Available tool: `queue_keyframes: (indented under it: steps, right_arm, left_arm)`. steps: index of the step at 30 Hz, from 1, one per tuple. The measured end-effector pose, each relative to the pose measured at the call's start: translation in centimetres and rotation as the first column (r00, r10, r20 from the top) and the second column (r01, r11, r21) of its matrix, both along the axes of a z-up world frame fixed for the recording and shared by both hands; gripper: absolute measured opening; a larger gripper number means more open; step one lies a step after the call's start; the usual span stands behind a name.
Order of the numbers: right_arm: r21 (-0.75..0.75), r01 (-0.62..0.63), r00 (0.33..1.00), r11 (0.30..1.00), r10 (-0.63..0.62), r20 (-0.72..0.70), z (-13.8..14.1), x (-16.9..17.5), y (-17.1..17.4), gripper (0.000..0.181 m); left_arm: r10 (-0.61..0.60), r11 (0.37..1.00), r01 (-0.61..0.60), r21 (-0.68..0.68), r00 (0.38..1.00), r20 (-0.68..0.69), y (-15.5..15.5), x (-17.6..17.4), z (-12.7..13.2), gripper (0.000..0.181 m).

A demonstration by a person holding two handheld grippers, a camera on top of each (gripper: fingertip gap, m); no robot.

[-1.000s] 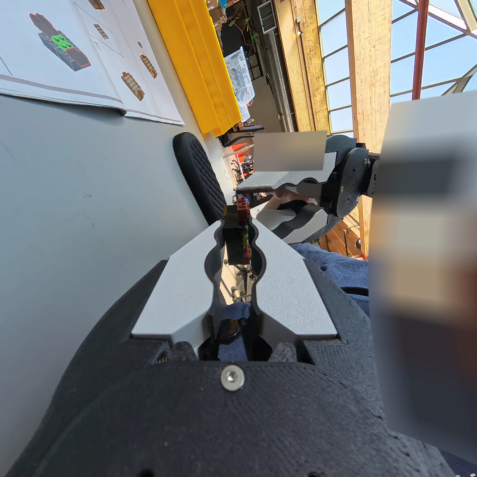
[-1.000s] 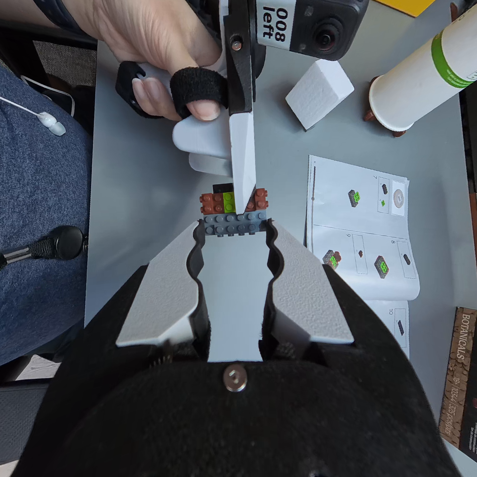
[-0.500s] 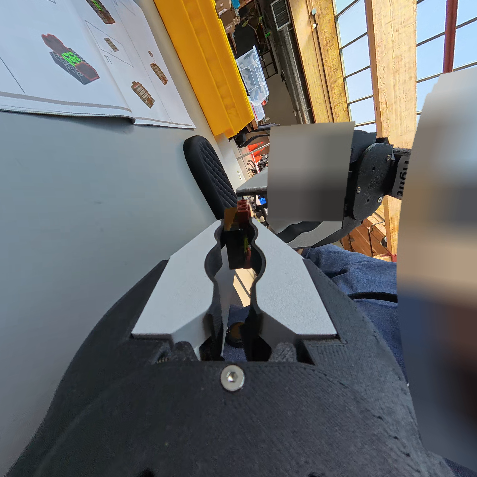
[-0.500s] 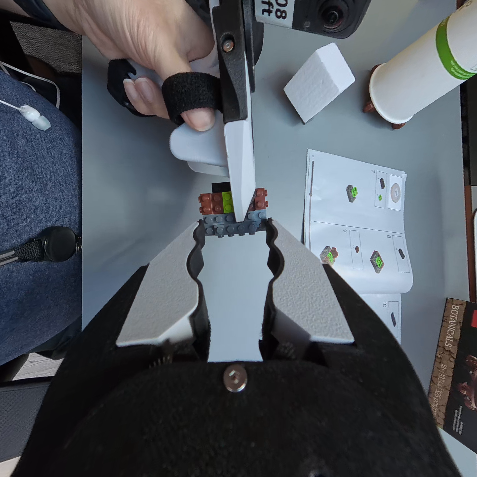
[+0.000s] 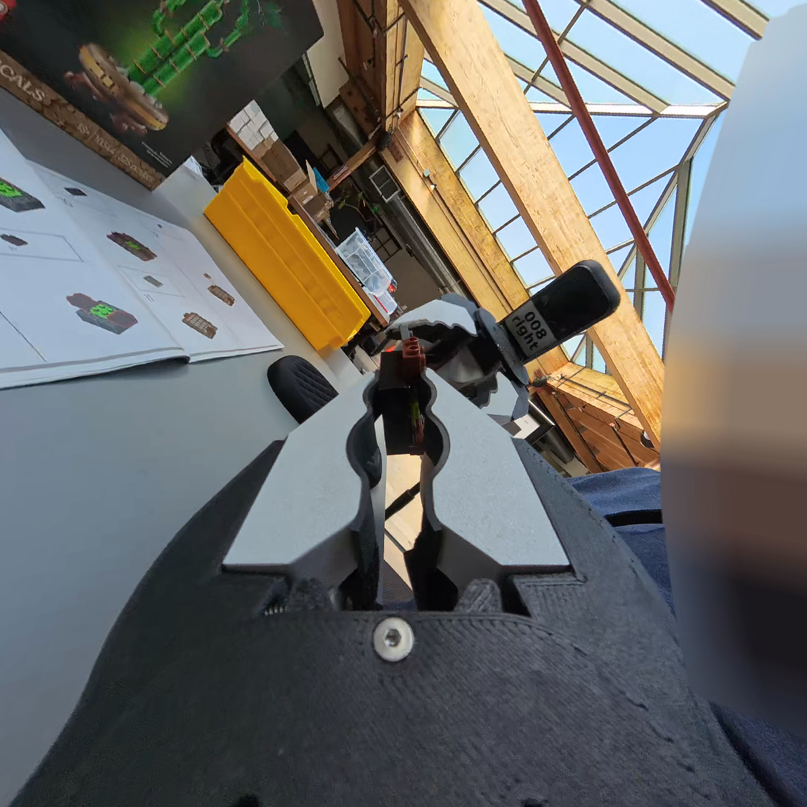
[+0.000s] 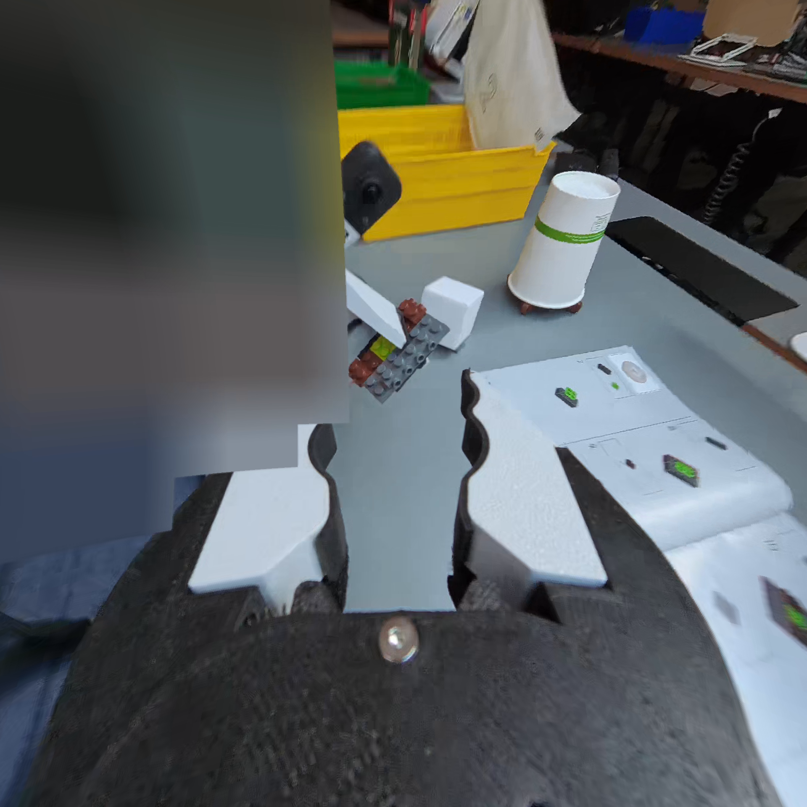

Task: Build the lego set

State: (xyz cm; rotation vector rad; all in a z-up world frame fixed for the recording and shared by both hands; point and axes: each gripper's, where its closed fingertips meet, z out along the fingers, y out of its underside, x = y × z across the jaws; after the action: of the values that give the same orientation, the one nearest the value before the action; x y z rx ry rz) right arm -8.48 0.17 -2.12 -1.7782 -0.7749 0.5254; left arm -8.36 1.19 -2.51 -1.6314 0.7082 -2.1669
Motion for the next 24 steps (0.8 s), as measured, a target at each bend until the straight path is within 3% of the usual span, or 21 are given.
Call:
queue_keyframes:
  steps: [1, 3, 6, 11, 19, 24]
  right_arm:
    - [-0.037, 0.026, 0.985, 0.999, -0.032, -0.167, 0.7, 0.2, 0.2, 0.053]
    - [-0.087, 0.025, 0.889, 0.996, -0.062, -0.453, 1.8, 0.5, 0.4, 0.048]
    - [-0.144, -0.02, 0.739, 0.989, -0.082, -0.669, 2.2, 0.4, 0.6, 0.036]
    - [-0.111, -0.102, 0.567, 0.989, -0.034, -0.823, 3.4, -0.1, 0.5, 0.004]
    - [-0.118, -0.057, 0.528, 0.991, -0.071, -0.846, 3.2, -0.2, 1.0, 0.016]
    - [-0.142, -0.047, 0.382, 0.989, -0.114, -0.917, 3.5, -0.1, 1.6, 0.019]
  left_arm:
    - [0.037, 0.999, -0.037, 0.021, 0.999, 0.008, 0.4, -0.1, 0.4, 0.013]
    - [0.097, 0.992, -0.1, 0.077, 0.994, 0.048, 0.9, -0.3, 1.4, 0.013]
    - [0.156, 0.98, -0.168, 0.103, 0.981, 0.119, 1.2, -0.5, 3.1, 0.013]
    - [0.177, 0.976, -0.196, 0.093, 0.967, 0.184, 1.0, -0.3, 4.4, 0.013]
    - [0.247, 0.963, -0.266, 0.055, 0.943, 0.224, 1.2, -0.2, 4.9, 0.013]
    - [0.304, 0.946, -0.322, 0.032, 0.918, 0.254, 1.8, -0.3, 5.2, 0.013]
